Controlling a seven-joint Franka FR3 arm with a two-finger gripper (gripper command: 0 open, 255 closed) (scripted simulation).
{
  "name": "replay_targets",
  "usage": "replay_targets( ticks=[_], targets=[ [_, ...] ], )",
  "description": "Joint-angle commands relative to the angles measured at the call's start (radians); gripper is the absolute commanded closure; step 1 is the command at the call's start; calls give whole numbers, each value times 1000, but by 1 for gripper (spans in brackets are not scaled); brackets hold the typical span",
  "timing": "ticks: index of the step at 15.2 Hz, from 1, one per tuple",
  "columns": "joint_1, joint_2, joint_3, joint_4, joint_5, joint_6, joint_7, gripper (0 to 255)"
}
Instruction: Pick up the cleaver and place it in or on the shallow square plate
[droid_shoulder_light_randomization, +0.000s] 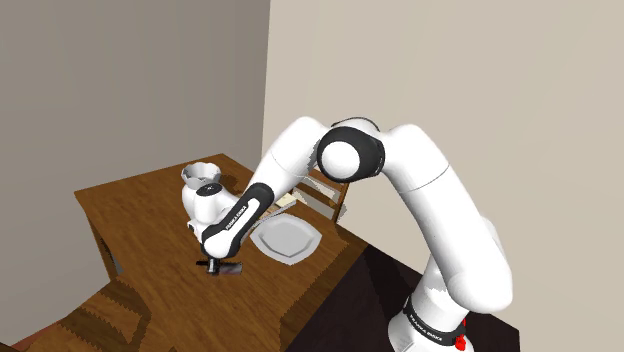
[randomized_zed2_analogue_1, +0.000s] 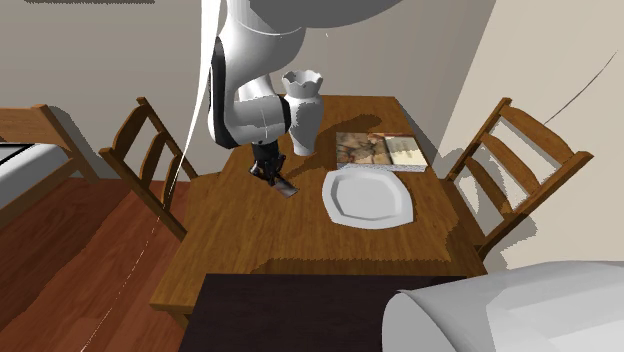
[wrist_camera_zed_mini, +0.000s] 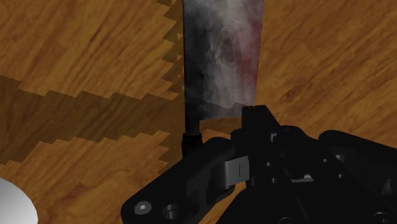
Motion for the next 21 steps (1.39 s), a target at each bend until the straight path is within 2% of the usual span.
replay_targets(
  ticks=[1,3,4,8,15,21],
  targets=[
    [0,0,0,0,0,0,0,255],
    [0,0,0,0,0,0,0,255],
    [0,0,0,0,0,0,0,0],
    [-26,-108,-18,-105,-4,28,2,0],
    [-19,-11,-30,-57,-12,78,8,0],
    [-19,-11,-30,-57,-12,78,8,0]
  ],
)
